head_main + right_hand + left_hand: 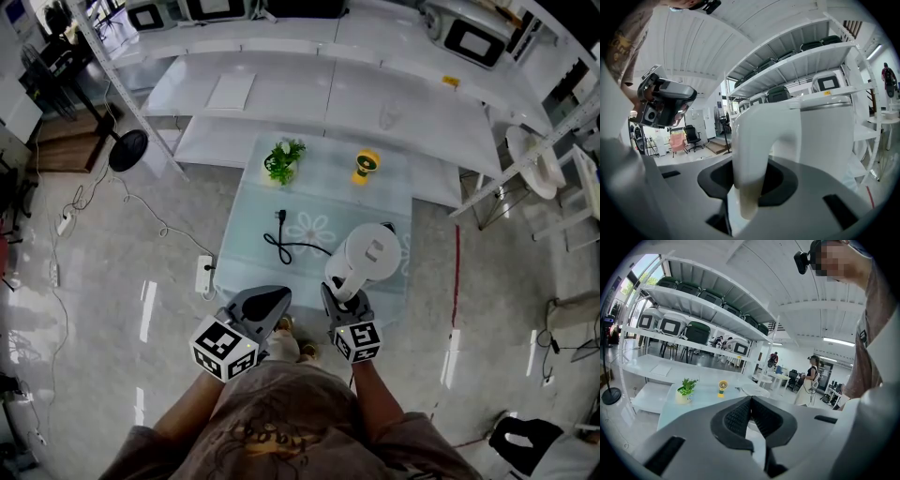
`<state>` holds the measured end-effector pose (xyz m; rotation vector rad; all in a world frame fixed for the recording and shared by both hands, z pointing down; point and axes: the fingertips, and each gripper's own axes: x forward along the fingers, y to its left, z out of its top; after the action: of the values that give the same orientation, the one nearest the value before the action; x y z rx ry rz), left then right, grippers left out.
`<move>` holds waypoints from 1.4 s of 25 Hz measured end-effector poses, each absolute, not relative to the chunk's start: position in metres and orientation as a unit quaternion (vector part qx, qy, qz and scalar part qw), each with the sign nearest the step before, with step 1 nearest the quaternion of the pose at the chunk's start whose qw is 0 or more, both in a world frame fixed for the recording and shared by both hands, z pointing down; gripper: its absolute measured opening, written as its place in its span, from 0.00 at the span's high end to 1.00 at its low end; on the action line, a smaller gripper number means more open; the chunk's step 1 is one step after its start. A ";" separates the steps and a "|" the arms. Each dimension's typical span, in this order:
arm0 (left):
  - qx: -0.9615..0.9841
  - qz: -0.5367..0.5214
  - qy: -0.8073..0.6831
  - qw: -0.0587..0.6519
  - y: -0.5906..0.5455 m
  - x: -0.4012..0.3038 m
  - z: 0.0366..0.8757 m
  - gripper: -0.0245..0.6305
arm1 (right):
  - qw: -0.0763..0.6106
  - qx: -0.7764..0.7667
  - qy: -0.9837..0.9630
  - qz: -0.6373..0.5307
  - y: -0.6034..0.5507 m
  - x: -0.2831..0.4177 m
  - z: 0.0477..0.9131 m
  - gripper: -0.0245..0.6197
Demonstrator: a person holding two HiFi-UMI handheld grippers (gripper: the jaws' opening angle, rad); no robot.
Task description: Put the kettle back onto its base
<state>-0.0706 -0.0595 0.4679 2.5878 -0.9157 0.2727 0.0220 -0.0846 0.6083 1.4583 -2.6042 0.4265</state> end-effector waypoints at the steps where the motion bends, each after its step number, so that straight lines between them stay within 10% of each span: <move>1: 0.921 0.097 -0.326 0.190 -0.059 -0.070 0.468 0.93 | 0.064 0.482 -0.863 0.140 -0.085 0.022 0.609 0.79; 35: 0.916 0.107 -0.329 0.206 -0.057 -0.076 0.479 0.93 | 0.086 0.466 -0.874 0.112 -0.089 0.017 0.614 0.77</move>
<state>-0.0760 -0.0565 0.4786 2.5516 -0.9163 0.2977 0.0167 -0.0886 0.6139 1.3890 -2.6039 0.3330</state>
